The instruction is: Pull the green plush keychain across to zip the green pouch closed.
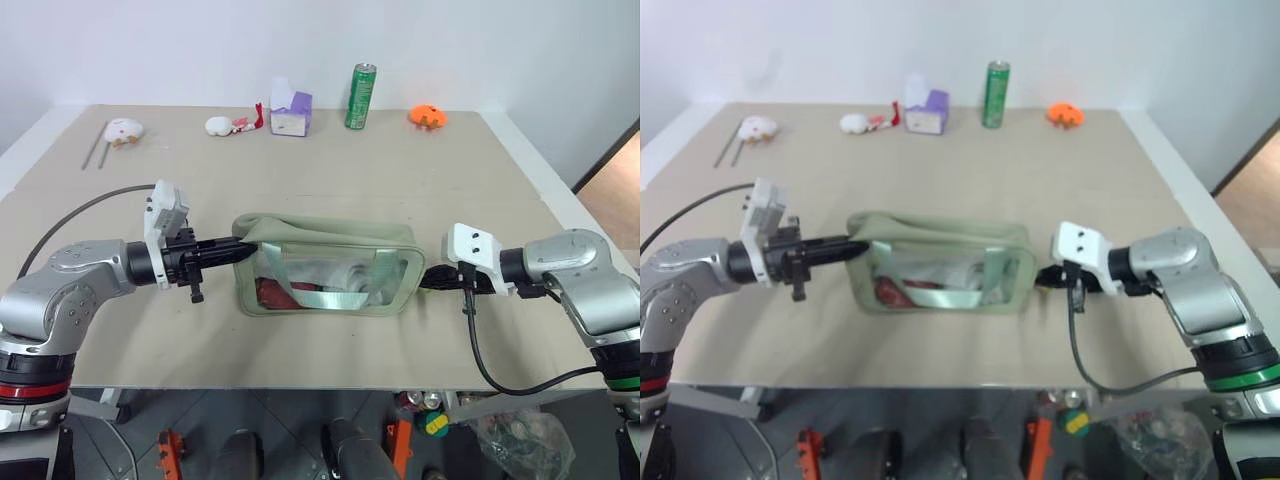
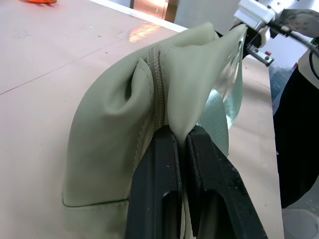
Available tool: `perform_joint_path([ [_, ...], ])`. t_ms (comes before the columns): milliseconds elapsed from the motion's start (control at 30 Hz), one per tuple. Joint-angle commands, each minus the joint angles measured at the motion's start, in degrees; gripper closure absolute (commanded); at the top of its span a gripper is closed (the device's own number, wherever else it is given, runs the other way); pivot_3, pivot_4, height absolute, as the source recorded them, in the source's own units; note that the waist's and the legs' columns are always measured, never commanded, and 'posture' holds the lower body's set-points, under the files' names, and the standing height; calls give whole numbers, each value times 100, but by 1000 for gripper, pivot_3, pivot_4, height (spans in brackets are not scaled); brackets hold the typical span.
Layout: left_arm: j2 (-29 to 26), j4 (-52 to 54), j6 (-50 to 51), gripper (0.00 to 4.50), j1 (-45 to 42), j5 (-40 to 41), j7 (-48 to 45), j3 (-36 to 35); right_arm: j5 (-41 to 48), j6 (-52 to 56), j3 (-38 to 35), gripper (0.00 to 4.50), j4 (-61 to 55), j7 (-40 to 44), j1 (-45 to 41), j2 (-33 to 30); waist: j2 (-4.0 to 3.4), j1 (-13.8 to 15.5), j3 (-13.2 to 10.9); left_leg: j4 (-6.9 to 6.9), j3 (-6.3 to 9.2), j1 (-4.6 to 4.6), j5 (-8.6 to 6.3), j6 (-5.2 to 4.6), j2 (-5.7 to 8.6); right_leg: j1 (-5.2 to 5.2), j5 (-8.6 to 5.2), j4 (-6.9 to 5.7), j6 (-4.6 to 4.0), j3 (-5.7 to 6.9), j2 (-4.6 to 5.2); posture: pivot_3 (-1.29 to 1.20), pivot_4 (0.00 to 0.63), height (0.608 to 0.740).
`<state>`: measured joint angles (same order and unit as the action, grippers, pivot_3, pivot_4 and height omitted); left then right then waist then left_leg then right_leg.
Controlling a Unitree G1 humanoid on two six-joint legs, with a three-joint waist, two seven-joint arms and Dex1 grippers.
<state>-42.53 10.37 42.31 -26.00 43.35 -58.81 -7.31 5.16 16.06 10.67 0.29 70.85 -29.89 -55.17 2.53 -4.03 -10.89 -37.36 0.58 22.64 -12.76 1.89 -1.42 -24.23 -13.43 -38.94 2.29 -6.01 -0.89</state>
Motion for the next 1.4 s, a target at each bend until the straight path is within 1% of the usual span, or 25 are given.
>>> perform_joint_path([
  [33,-14,-14,-90,4500,-78,0,75,-192,-503,-356,326,4484,155,-63,188,-16,0,-17,0,0,0,-1,0,0,0,0,0,0,0,0,0,0,150,740],
  [200,13,-33,-92,4500,-117,7,79,-209,-396,-415,244,4484,167,-13,130,72,2,-22,1,-5,0,-6,0,0,1,8,1,0,0,-3,1,0,150,740],
  [267,26,-31,-100,4500,-115,-1,94,-216,-156,-279,75,4484,119,23,36,144,2,-22,1,-5,-2,-7,0,0,2,9,1,0,0,-5,1,0,150,740],
  [400,39,-44,-120,4500,-117,-14,158,-236,616,395,-443,4484,-76,165,-246,279,1,-23,0,-4,-1,-6,0,0,1,7,3,0,3,-5,0,0,150,740],
  [433,45,-48,-113,4500,-113,10,176,-264,828,604,-601,4185,-91,201,-335,274,-1,-22,-2,-3,-1,-5,0,0,1,6,3,0,3,-5,0,0,150,740],
  [500,76,-114,-46,3768,-158,120,220,-364,1217,983,-864,3575,-102,314,-495,219,-6,-23,-6,-3,-1,0,0,0,2,1,4,0,4,-6,0,0,150,740],
  [533,94,-150,9,3518,-191,208,234,-433,1396,1161,-983,3217,-115,359,-557,181,-5,-23,-7,-3,-2,1,0,0,2,0,4,0,5,-7,0,0,150,740],
  [567,106,-172,83,3118,-220,308,247,-500,1538,1309,-1083,2806,-133,397,-596,147,-4,-23,-8,-3,0,4,0,0,2,-2,4,0,5,-5,1,0,150,740],
  [600,111,-173,108,2870,-247,363,250,-545,1649,1433,-1183,2547,-119,413,-639,119,-4,-23,-8,-3,2,6,0,0,2,-2,4,0,5,-3,0,0,150,740],
  [633,114,-167,88,2475,-264,359,274,-563,1728,1521,-1257,2155,-107,428,-660,89,-4,-22,-8,-3,7,9,0,0,2,-3,4,1,5,1,0,0,150,740],
  [700,116,-135,132,1842,-288,406,323,-590,1864,1696,-1390,1539,-96,493,-626,-28,-4,-22,-8,-2,14,15,0,-1,2,-4,2,5,4,7,0,0,150,740],
  [733,103,-68,189,1438,-268,478,317,-620,1934,1765,-1454,1105,-102,567,-562,-122,-4,-22,-8,-2,15,19,-1,-1,3,-6,1,6,4,8,1,0,150,740],
  [767,90,-7,263,1171,-247,570,316,-660,1989,1817,-1509,844,-91,616,-508,-205,-4,-20,-8,-1,15,21,-2,-2,4,-9,1,7,5,7,2,0,150,740],
  [833,36,130,367,396,-177,735,352,-767,2073,1912,-1664,60,44,608,-475,-329,-4,-20,-8,-1,19,31,-4,-6,5,-13,-1,9,6,11,4,0,150,740],
  [867,6,182,433,68,-124,838,395,-875,2105,1934,-1755,0,106,602,-453,-402,-4,-22,-8,-2,18,35,-4,-7,6,-18,-1,10,7,10,5,0,150,740],
  [900,-46,254,447,30,-20,897,430,-1016,2138,1953,-1869,0,146,602,-402,-490,-4,-24,-8,-2,17,37,-4,-7,7,-20,0,11,7,10,6,0,150,740],
  [1033,-263,486,498,30,486,984,641,-1509,2321,2109,-2270,0,220,611,-141,-772,-6,-28,-9,-1,15,38,-10,-16,5,-23,-5,12,5,9,6,0,150,740],
  [1100,-327,458,583,30,940,1133,845,-2138,2375,2180,-2687,0,258,545,242,-916,-6,-26,-9,-1,17,37,-11,-18,3,-23,-6,12,3,11,6,0,150,740],
  [1167,-310,425,506,30,1230,1151,1010,-2541,2437,2270,-2984,0,232,425,531,-958,-5,-24,-9,-1,22,38,-12,-17,2,-20,-10,14,1,17,7,0,150,740],
  [1300,-359,135,439,30,1516,1096,1060,-2843,2528,2292,-3228,0,26,251,854,-882,-6,-24,-9,-6,19,38,-11,-16,9,-20,-7,13,3,17,12,0,150,740],
  [1333,-371,59,378,30,1552,1014,1035,-2837,2546,2291,-3221,0,-5,201,879,-856,-6,-26,-9,-12,12,35,-8,-15,9,-18,-11,13,-17,14,13,0,150,740],
  [1400,-379,-71,350,30,1532,968,1031,-2761,2570,2287,-3165,0,-69,111,903,-807,-6,-26,-9,-14,0,29,-7,-15,9,-18,-10,13,-19,4,14,0,150,740],
])
